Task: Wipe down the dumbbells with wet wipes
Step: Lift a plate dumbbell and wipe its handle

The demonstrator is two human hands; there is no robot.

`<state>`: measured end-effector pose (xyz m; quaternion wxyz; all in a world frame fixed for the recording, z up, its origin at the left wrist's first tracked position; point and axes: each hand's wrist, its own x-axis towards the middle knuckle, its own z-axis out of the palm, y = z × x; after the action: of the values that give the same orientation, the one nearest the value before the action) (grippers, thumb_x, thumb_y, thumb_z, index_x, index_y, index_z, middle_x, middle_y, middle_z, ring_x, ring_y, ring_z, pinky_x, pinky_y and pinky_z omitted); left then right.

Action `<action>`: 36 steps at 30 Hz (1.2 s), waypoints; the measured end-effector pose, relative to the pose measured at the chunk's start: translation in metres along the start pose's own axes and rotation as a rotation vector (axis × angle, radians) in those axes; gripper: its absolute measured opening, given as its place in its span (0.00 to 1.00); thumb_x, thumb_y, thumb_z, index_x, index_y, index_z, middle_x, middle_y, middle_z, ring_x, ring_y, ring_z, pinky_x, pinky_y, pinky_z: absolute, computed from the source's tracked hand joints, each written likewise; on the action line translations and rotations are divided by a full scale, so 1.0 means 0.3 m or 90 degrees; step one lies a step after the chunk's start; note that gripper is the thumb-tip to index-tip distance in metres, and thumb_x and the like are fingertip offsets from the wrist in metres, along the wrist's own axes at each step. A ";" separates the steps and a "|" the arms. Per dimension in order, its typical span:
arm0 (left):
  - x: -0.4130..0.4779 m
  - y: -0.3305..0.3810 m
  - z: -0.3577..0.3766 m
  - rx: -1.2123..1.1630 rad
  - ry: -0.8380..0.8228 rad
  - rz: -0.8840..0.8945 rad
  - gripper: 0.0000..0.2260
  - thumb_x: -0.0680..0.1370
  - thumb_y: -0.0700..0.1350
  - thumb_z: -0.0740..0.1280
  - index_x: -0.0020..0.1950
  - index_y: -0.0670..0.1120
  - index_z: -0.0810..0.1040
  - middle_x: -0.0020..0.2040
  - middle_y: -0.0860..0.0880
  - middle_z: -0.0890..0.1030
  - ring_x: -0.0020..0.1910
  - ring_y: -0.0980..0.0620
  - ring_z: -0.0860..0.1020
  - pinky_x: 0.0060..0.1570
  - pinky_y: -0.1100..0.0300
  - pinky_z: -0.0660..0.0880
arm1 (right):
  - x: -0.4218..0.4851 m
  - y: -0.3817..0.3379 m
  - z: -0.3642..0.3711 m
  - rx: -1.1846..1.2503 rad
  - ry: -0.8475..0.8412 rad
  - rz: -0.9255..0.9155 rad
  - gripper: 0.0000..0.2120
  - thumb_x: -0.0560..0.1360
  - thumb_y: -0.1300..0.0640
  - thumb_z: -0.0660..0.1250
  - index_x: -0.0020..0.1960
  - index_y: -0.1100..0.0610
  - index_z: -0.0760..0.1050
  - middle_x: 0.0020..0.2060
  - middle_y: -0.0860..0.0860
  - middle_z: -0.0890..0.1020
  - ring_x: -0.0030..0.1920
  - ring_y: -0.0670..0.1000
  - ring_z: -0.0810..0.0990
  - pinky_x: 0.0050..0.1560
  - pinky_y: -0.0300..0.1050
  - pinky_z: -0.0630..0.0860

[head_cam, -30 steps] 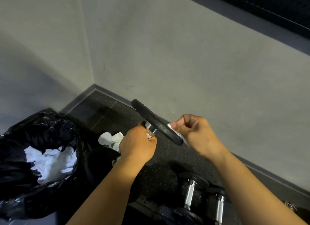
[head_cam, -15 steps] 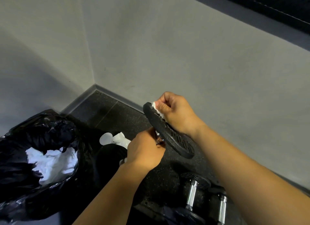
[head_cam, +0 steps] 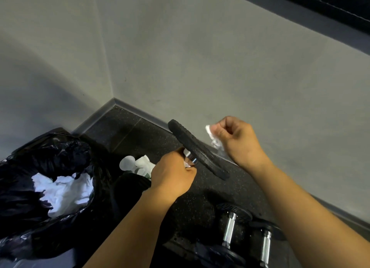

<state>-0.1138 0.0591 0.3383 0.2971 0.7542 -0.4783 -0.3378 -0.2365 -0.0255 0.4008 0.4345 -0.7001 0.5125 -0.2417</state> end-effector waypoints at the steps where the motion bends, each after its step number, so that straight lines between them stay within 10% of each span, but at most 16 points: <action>1: 0.001 0.001 0.002 0.006 0.004 -0.005 0.15 0.76 0.45 0.66 0.31 0.52 0.65 0.30 0.54 0.71 0.30 0.56 0.69 0.32 0.60 0.64 | -0.028 -0.041 0.003 0.056 -0.015 -0.037 0.08 0.77 0.59 0.65 0.43 0.64 0.74 0.30 0.51 0.77 0.26 0.47 0.74 0.25 0.39 0.75; 6: -0.010 0.007 0.005 -0.017 0.003 -0.004 0.12 0.75 0.45 0.67 0.33 0.53 0.68 0.33 0.54 0.75 0.35 0.55 0.75 0.38 0.59 0.70 | -0.056 -0.054 0.053 -0.025 -0.099 -0.125 0.11 0.76 0.56 0.67 0.42 0.64 0.75 0.30 0.60 0.77 0.29 0.46 0.72 0.28 0.36 0.69; 17: 0.000 -0.003 0.006 -0.059 0.011 -0.018 0.18 0.75 0.41 0.66 0.28 0.50 0.62 0.26 0.53 0.68 0.27 0.55 0.67 0.31 0.60 0.63 | 0.107 0.221 0.016 -0.256 -0.097 0.126 0.12 0.77 0.53 0.67 0.44 0.63 0.76 0.31 0.51 0.75 0.34 0.50 0.72 0.37 0.43 0.71; 25: 0.010 -0.001 0.003 -0.008 0.051 -0.061 0.16 0.76 0.45 0.66 0.31 0.51 0.65 0.30 0.54 0.70 0.33 0.53 0.71 0.35 0.59 0.67 | -0.067 -0.025 -0.034 0.086 -0.049 -0.031 0.08 0.76 0.59 0.67 0.41 0.62 0.75 0.25 0.48 0.77 0.22 0.43 0.71 0.22 0.37 0.71; 36: -0.001 -0.007 0.009 -0.090 0.049 -0.064 0.16 0.74 0.41 0.66 0.28 0.47 0.66 0.25 0.51 0.69 0.27 0.52 0.69 0.31 0.60 0.67 | 0.015 0.142 0.016 -0.075 -0.014 0.016 0.12 0.74 0.56 0.71 0.35 0.58 0.73 0.24 0.47 0.72 0.20 0.41 0.65 0.23 0.34 0.66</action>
<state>-0.1149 0.0597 0.3350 0.3501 0.7668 -0.4034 -0.3560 -0.2528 -0.0320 0.3616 0.4011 -0.7207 0.5298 -0.1977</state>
